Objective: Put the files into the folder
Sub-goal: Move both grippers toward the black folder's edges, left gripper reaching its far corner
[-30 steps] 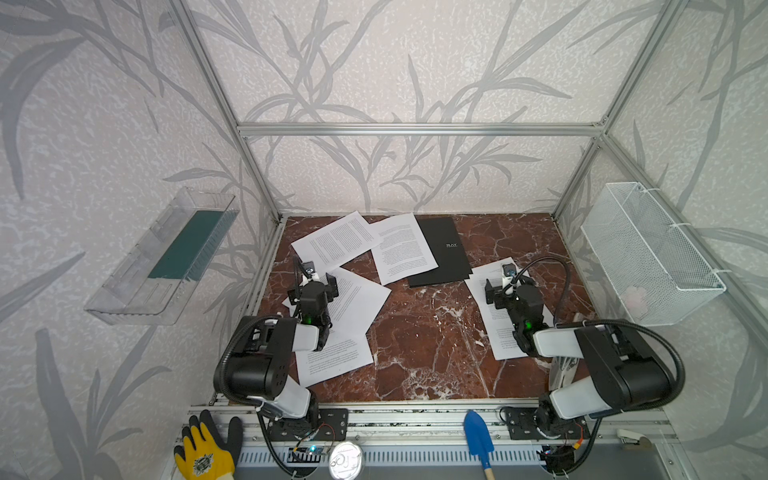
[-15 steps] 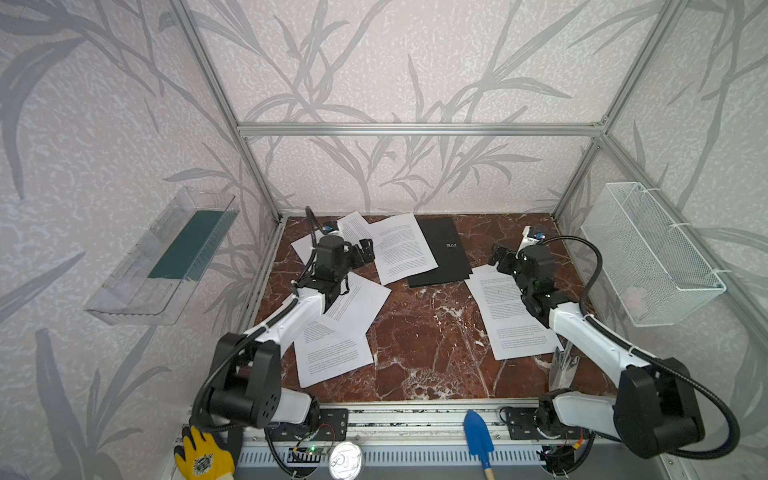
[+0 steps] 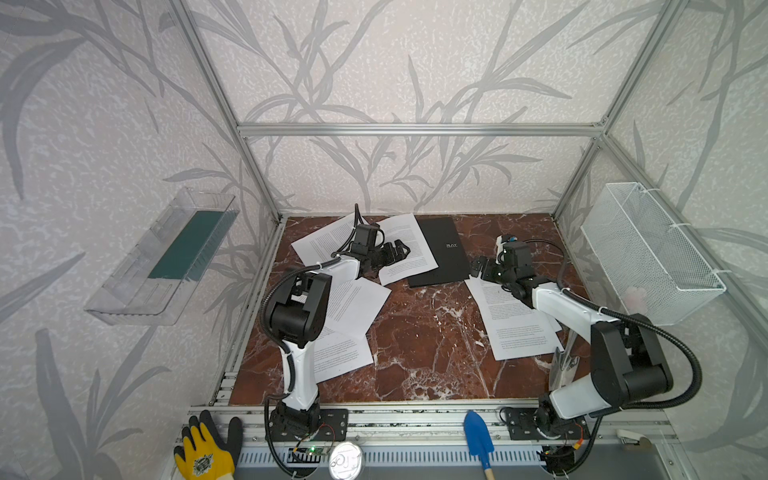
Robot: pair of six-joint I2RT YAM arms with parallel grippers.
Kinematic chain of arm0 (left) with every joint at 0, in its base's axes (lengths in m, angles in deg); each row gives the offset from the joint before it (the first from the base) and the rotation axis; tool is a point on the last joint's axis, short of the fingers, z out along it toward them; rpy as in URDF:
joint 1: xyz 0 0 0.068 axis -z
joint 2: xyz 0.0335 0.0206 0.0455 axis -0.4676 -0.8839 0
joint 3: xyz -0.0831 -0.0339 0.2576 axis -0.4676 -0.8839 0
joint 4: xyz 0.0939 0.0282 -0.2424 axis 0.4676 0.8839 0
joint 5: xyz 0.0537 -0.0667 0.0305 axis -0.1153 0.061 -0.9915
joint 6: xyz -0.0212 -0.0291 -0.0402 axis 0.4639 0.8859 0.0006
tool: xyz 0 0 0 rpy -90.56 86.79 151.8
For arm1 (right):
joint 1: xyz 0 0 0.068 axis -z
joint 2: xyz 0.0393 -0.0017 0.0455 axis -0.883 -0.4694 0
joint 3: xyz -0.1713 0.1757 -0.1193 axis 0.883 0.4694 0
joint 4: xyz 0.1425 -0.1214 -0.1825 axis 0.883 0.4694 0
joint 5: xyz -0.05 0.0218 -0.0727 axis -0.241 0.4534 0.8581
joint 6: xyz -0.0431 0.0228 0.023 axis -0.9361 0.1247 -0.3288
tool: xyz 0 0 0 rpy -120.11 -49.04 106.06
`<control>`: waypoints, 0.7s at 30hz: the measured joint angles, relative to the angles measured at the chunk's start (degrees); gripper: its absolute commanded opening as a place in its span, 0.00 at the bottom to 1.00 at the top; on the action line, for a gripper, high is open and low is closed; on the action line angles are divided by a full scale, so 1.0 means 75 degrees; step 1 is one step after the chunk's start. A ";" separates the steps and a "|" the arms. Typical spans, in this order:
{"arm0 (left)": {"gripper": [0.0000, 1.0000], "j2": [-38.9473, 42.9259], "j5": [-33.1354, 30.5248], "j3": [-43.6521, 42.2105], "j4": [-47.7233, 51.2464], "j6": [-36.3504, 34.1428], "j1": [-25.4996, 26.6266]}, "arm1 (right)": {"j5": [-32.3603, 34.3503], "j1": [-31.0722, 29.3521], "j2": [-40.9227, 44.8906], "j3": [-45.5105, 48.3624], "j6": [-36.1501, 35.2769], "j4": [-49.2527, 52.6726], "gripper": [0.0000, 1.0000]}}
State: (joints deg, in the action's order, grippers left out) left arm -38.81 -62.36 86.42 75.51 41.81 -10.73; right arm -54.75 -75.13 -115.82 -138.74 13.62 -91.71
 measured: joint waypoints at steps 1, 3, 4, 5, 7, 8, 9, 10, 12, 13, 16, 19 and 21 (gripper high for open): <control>0.99 -0.0134 0.0023 0.0114 0.0041 0.0000 0.0000 | -0.0082 0.0000 -0.0134 -0.0079 -0.0009 0.0009 0.99; 0.99 -0.0367 0.0052 0.0353 0.0172 -0.0009 -0.0006 | -0.0224 0.0000 -0.0353 -0.0210 -0.0023 0.0041 0.99; 0.99 -0.0495 0.0073 0.0493 0.0239 -0.0029 -0.0009 | -0.0291 0.0000 -0.0460 -0.0286 -0.0029 0.0085 0.99; 0.99 -0.0603 0.0085 0.0600 0.0300 -0.0052 -0.0015 | -0.0344 0.0000 -0.0551 -0.0350 -0.0035 0.0111 0.99; 0.99 -0.0822 0.0093 0.0839 0.0481 -0.0087 -0.0058 | -0.0463 0.0000 -0.0761 -0.0530 -0.0047 0.0181 0.99; 0.99 -0.0915 0.0087 0.0927 0.0560 -0.0119 -0.0079 | -0.0498 0.0000 -0.0860 -0.0624 -0.0050 0.0204 0.99; 0.99 -0.0991 0.0079 0.0994 0.0641 -0.0143 -0.0105 | -0.0536 0.0000 -0.0927 -0.0688 -0.0050 0.0230 0.99; 0.99 -0.1052 0.0047 0.1035 0.0740 -0.0187 -0.0125 | -0.0577 0.0000 -0.1008 -0.0799 -0.0052 0.0283 0.99; 0.99 -0.1090 0.0000 0.1134 0.0938 -0.0262 -0.0213 | -0.0662 0.0000 -0.1189 -0.1040 -0.0050 0.0379 0.99; 0.99 -0.1090 -0.0061 0.1154 0.1003 -0.0271 -0.0286 | -0.0691 0.0003 -0.1329 -0.1186 -0.0052 0.0417 0.99; 0.99 -0.1090 -0.0073 0.1172 0.1139 -0.0367 -0.0659 | -0.0833 0.0009 -0.1644 -0.1521 -0.0050 0.0574 0.99; 0.98 -0.1075 -0.0041 0.1183 0.1262 -0.0458 -0.1177 | -0.0973 0.0009 -0.1839 -0.1673 -0.0047 0.0694 0.99; 0.99 -0.1046 -0.0035 0.1169 0.1332 -0.0490 -0.1498 | -0.1055 0.0009 -0.1918 -0.1711 -0.0044 0.0764 0.99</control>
State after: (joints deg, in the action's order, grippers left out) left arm -46.66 -62.62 95.19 85.50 38.14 -21.97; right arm -62.67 -75.06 -130.20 -151.57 13.30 -85.98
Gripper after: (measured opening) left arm 0.984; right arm 0.990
